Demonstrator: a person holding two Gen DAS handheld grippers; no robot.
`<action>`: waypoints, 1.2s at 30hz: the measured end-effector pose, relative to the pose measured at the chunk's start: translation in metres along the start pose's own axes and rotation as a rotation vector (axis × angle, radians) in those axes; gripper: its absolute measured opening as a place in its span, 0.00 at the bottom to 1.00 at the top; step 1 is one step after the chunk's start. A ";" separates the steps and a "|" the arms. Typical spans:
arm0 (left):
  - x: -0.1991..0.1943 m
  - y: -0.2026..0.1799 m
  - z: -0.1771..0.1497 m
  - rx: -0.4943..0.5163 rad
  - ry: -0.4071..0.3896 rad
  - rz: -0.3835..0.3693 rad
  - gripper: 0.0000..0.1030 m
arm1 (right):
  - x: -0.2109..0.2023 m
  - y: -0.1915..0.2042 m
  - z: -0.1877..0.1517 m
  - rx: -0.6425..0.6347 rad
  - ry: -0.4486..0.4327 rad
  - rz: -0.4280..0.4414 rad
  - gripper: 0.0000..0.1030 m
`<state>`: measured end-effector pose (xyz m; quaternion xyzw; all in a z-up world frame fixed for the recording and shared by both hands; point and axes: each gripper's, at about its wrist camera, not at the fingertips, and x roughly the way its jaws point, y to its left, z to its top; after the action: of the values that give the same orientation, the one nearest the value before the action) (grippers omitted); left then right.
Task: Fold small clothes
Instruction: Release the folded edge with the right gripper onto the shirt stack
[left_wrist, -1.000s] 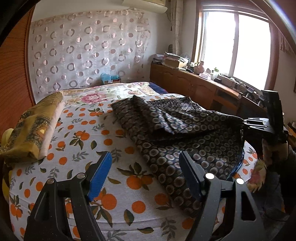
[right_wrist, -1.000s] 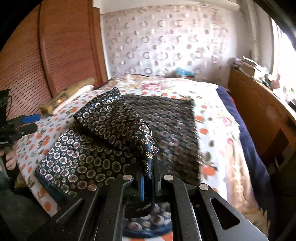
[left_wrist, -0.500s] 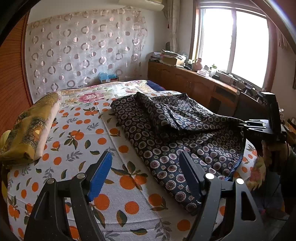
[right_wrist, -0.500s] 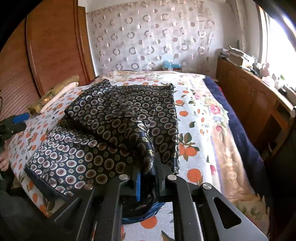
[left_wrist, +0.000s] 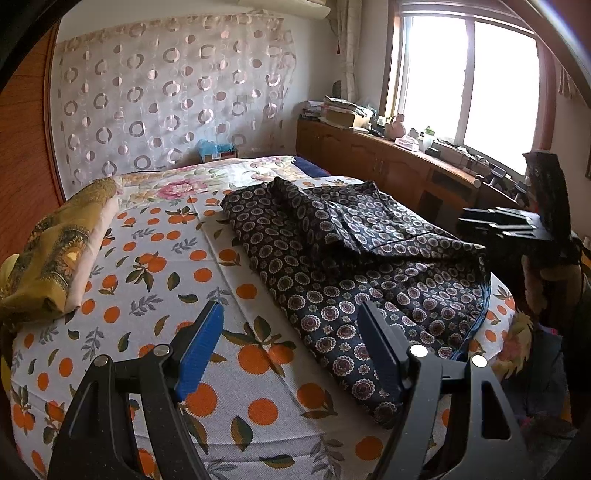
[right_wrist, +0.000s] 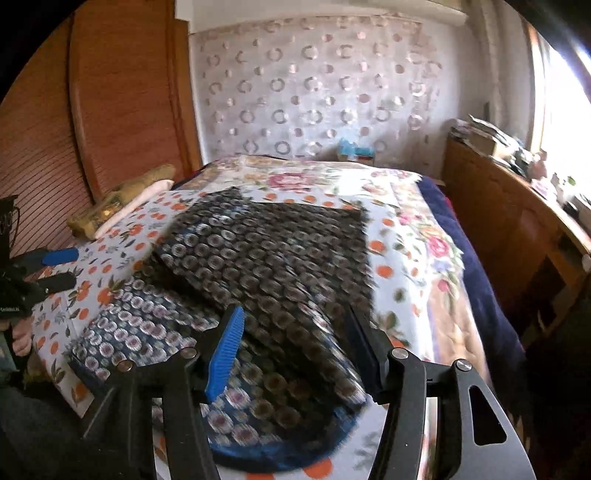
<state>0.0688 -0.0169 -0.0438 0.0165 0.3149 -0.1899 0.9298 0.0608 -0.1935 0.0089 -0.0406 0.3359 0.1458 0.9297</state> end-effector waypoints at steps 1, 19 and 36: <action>0.001 -0.001 0.000 -0.001 0.002 0.001 0.73 | 0.005 0.004 0.004 -0.013 0.002 0.015 0.57; 0.023 0.020 0.018 -0.016 0.025 0.020 0.73 | 0.119 0.062 0.044 -0.283 0.197 0.216 0.61; 0.072 0.035 0.046 -0.018 0.089 0.011 0.73 | 0.148 0.048 0.044 -0.240 0.194 0.244 0.61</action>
<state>0.1608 -0.0157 -0.0524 0.0184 0.3575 -0.1811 0.9160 0.1819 -0.1035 -0.0500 -0.1238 0.4066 0.2917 0.8569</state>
